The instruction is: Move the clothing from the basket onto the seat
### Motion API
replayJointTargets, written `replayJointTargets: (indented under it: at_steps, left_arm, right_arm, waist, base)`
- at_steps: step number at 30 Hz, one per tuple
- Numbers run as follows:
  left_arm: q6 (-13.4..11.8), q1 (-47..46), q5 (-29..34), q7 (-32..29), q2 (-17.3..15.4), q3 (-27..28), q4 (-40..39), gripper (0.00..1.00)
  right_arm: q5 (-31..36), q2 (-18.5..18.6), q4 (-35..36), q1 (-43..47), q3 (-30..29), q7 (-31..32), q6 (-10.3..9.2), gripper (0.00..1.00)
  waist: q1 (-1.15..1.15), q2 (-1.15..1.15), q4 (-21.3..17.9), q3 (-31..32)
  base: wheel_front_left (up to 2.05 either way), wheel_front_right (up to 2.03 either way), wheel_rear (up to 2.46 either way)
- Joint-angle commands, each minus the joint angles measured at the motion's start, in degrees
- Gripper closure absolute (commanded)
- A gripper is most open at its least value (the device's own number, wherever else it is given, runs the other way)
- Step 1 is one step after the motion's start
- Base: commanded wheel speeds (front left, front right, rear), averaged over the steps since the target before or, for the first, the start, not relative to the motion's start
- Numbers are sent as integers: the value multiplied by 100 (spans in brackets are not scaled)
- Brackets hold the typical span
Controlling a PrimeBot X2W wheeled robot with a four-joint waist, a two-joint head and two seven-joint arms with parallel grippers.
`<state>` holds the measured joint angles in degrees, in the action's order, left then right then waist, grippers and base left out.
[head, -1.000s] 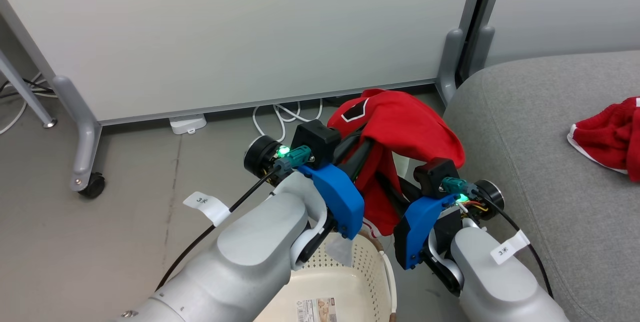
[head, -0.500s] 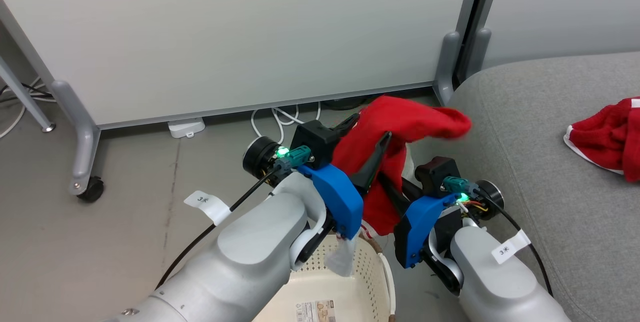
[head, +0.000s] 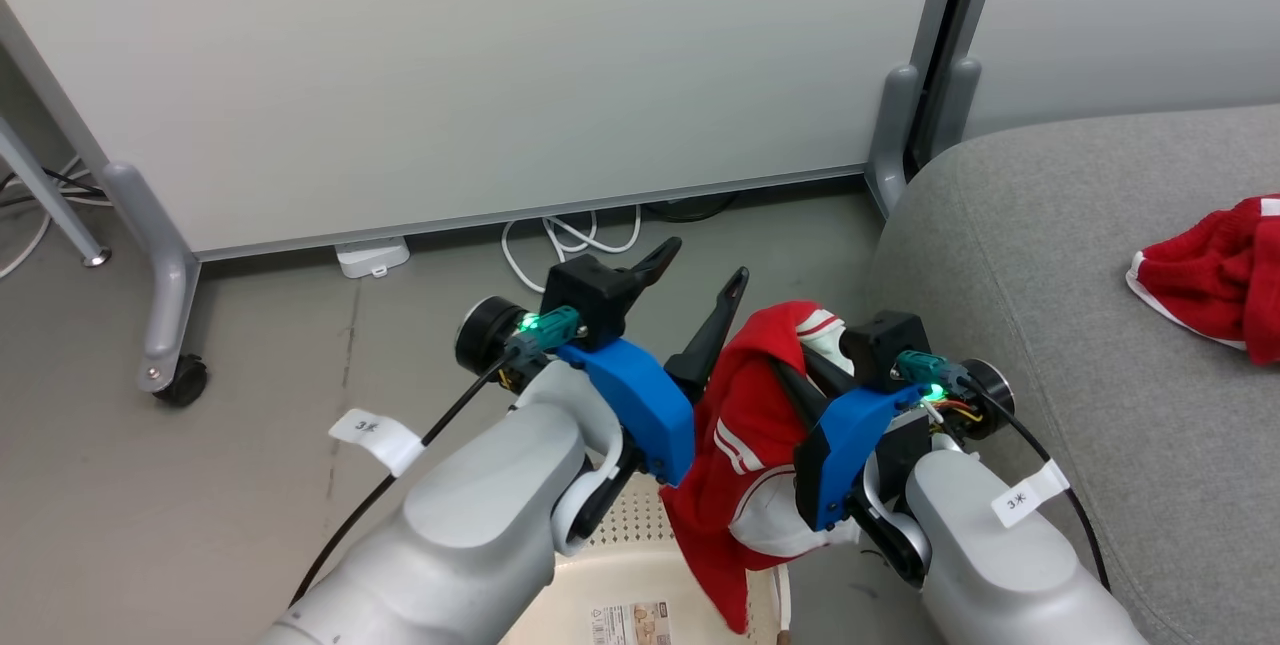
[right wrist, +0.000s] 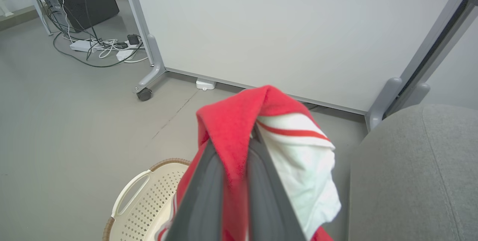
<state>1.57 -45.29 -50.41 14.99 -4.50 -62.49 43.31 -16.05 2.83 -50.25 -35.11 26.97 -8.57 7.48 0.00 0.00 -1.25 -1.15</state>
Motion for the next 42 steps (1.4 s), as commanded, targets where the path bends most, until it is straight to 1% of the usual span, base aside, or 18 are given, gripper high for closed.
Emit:
replayJointTargets:
  at_steps: [1, 7, 12, 15, 19, 22, 25, 32, 35, 42]
  left_arm:
    - [-35, 92, 62, 24, -80, 90, -70, 0]
    - [-115, 805, 583, 27, -537, 833, -925, 0]
    - [-70, 1603, 1122, 27, -893, 1463, -1707, 0]
    - [-31, 2109, 1398, 28, -1002, 1898, -2115, 0]
    - [100, 2744, 1737, 28, -1082, 2370, -2441, 0]
    - [199, 3113, 1931, 27, -1095, 2679, -2582, 0]
    - [247, 3452, 2091, 27, -1076, 3059, -2754, 0]
    - [309, 4006, 2399, 28, -845, 3955, -3094, 0]
    - [369, 4115, 2566, 28, -775, 4199, -3153, 0]
    - [486, 4204, 2869, 28, -636, 4461, -3153, 0]
  right_arm:
    - [31, 10, 2, -90, -29, -39, 3, 100]
    - [78, 10, 88, -61, -134, -122, 3, 100]
    - [171, 10, 210, -37, -268, -137, 3, 100]
    - [222, 10, 298, -1, -370, -138, 3, 100]
    - [330, 10, 437, 82, -484, -108, 3, 100]
    - [430, 10, 552, 147, -585, -81, 3, 100]
    - [486, 10, 720, 205, -627, -27, 3, 100]
    - [377, 10, 1157, 336, -526, 72, 3, 100]
    - [371, 10, 1295, 386, -491, 115, 3, 100]
    - [378, 10, 1566, 514, -612, 166, 3, 100]
  waist:
    - [0, 0, -2, -3]
    - [0, 0, -61, -16]
    - [0, 0, -141, -44]
    - [0, 0, -201, -55]
    - [0, 0, -296, -58]
    - [0, 0, -403, -56]
    - [0, 0, -572, -73]
    - [0, 0, -1101, -171]
    - [0, 0, -1379, -210]
    - [0, 0, -1940, -266]
  base:
    - [0, 0, 0]
    - [0, 0, 0]
    - [0, 0, 0]
    - [0, 0, 0]
    - [0, 0, 0]
    - [0, 0, 0]
    - [0, 0, 0]
    - [0, 0, 0]
    - [0, 0, 0]
    - [0, 0, 0]
